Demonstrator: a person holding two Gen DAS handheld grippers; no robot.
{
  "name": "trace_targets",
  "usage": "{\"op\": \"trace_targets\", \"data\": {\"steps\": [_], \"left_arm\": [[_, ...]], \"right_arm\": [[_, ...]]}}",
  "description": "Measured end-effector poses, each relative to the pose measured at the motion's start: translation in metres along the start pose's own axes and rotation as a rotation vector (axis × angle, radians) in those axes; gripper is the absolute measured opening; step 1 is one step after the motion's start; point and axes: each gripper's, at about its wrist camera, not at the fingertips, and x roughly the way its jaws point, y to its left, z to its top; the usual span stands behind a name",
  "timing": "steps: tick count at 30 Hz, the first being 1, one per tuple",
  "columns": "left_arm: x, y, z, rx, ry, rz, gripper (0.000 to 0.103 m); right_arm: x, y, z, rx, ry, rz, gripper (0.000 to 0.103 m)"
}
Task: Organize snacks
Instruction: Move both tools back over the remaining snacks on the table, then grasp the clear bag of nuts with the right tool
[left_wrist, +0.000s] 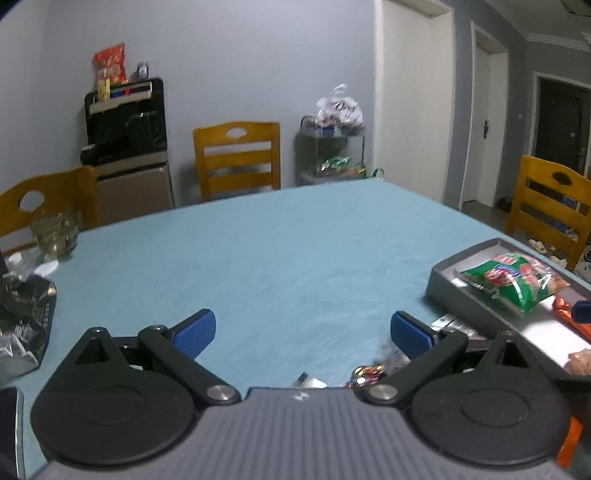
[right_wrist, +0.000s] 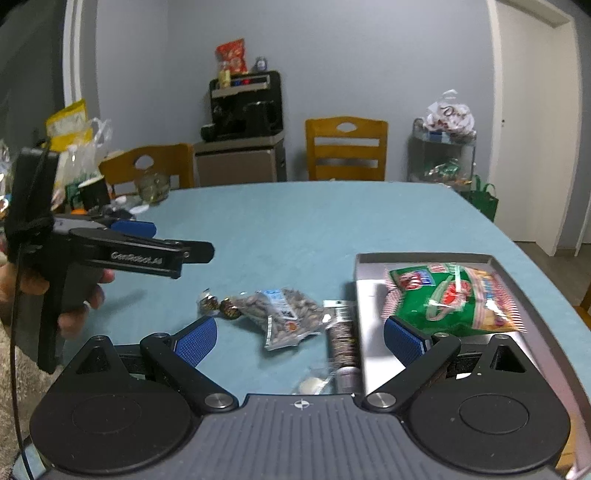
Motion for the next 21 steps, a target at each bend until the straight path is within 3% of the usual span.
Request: {"op": "trace_targets", "data": {"steps": [10,21], "left_arm": [[0.015,0.004,0.000,0.008,0.044,0.023,0.102],[0.027,0.005,-0.002,-0.008,0.075,0.024,0.102]], "right_arm": [[0.030,0.038,0.004,-0.122,0.036,0.005,0.098],[0.052,0.057,0.007,-0.154,0.067,0.005,0.098]]}}
